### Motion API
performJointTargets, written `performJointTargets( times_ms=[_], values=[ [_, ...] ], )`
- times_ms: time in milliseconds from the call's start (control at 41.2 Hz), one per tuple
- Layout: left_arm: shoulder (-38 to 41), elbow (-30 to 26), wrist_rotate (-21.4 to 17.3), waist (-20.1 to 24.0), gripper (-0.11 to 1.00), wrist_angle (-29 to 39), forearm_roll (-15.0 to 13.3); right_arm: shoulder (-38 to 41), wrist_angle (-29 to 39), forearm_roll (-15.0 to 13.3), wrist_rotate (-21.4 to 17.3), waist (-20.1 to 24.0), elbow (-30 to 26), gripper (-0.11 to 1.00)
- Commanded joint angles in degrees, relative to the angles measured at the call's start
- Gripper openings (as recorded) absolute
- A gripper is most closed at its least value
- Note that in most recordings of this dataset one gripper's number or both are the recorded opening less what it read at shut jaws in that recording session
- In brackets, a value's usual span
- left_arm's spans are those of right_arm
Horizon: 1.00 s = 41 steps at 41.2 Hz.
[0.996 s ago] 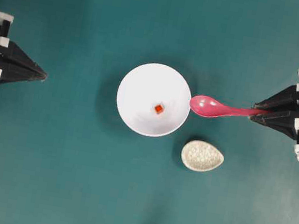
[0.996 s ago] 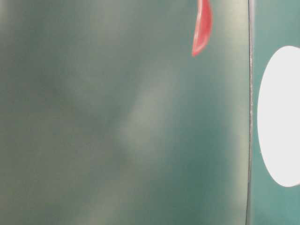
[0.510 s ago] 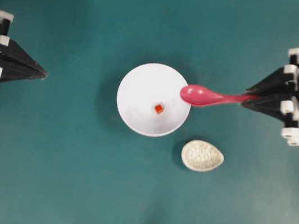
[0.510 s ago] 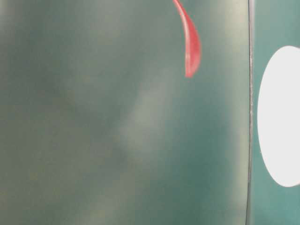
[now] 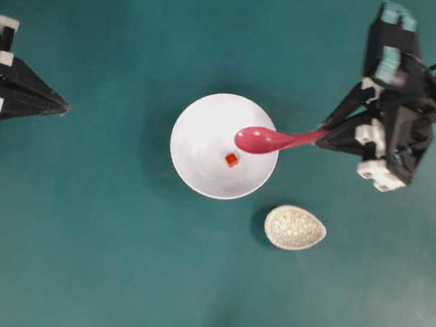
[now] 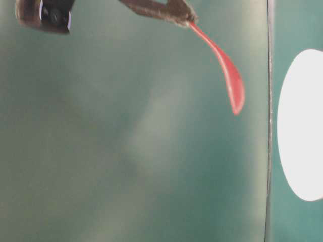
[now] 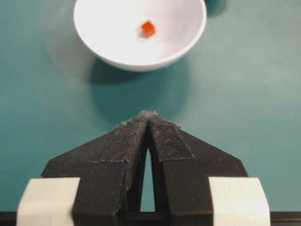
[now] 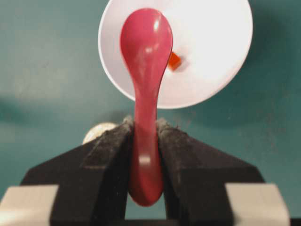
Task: Grip the spoon and scoop the red block from the bowl with right arm.
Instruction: 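Lower the spoon bowl into the white bowl beside the red cube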
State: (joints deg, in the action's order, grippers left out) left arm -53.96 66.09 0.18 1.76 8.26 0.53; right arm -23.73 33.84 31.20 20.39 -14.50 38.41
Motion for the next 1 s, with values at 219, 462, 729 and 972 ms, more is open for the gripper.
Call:
performJointTargets(
  times_ms=[219, 462, 729, 972],
  values=[
    [0.1, -1.7, 0.0, 0.2, 0.0, -0.2, 0.2, 4.7, 7.2, -2.8, -3.6, -1.1, -7.8, 0.24],
    [0.0, -1.7, 0.0, 0.3, 0.0, -0.3, 0.2, 8.4, 14.2, -6.2, -8.7, -1.1, -11.5, 0.24],
    [-0.1, -1.7, 0.0, 0.2, 0.0, -0.3, 0.1, 12.7, 19.5, -10.6, -11.1, -1.1, -16.1, 0.24],
    [0.0, -1.7, 0.0, 0.3, 0.0, -0.4, 0.2, 18.2, 24.7, -13.4, -11.1, -1.1, -21.7, 0.24]
  ],
)
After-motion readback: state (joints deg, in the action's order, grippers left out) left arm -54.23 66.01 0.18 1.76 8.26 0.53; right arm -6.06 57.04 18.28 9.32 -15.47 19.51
